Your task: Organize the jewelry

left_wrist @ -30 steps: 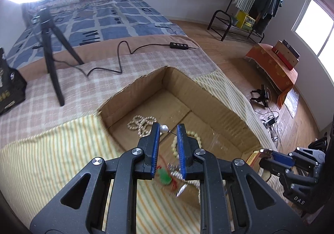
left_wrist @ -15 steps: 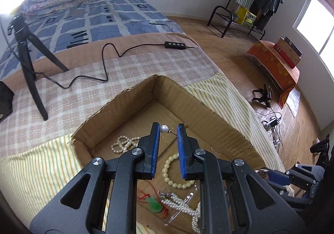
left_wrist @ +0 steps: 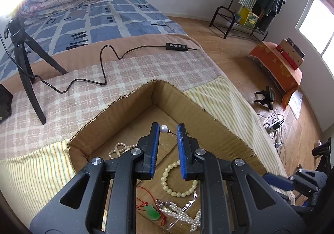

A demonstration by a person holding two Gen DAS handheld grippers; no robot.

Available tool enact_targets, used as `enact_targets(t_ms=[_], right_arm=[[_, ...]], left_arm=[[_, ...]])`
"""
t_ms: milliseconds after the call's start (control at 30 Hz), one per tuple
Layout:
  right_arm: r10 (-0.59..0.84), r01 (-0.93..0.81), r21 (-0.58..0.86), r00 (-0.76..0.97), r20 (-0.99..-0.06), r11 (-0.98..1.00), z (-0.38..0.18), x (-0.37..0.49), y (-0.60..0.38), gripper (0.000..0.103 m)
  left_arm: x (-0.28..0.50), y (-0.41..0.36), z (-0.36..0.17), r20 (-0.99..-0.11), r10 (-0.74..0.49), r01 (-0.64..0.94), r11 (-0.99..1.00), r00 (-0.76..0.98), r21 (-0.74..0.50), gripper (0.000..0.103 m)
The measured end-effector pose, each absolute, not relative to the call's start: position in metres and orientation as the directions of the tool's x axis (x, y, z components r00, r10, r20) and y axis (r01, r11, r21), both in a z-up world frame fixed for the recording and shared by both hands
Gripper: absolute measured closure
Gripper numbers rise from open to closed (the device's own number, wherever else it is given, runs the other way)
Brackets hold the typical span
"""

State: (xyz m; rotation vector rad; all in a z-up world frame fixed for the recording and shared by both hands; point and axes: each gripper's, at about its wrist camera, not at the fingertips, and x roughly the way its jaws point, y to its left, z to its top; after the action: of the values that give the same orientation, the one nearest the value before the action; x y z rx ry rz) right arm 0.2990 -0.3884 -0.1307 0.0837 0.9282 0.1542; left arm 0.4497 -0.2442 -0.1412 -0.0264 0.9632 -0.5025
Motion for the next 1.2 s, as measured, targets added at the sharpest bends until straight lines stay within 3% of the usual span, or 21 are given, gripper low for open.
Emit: enact_targets(t_ms=[67,233,300,667,1200], right_arm=[[0.169,-0.101,0.135,0.598,-0.784,0.986,-0.128,0.299,-0.388,0.064],[0.166,-0.105,0.129,0.610,-0.775,0.986,-0.124,0.297,-0.385,0.063],[0.161,-0.106,0.122,0.609,-0.777,0.987,-0.123,0.296,-0.383,0.056],[0.150,-0.117,0.098,0.621,-0.770,0.988,-0.104,0.275,-0.375,0.056],[0.128,-0.135,0.046,0.696,-0.706,0.990,-0.038,0.223,-0.353,0.056]], left_arm=[[0.449,-0.243,-0.140,-0.776,-0.422,0.396,0.886,0.469,-0.242,0.074],[0.446,-0.241,-0.136,-0.773,-0.413,0.393,0.890,0.481,-0.232,0.072],[0.444,-0.241,-0.134,-0.773,-0.412,0.397,0.890,0.482,-0.226,0.072],[0.415,-0.228,-0.108,-0.756,-0.411,0.404,0.890,0.510,-0.211,0.072],[0.331,-0.202,-0.027,-0.678,-0.423,0.438,0.884,0.602,-0.163,0.072]])
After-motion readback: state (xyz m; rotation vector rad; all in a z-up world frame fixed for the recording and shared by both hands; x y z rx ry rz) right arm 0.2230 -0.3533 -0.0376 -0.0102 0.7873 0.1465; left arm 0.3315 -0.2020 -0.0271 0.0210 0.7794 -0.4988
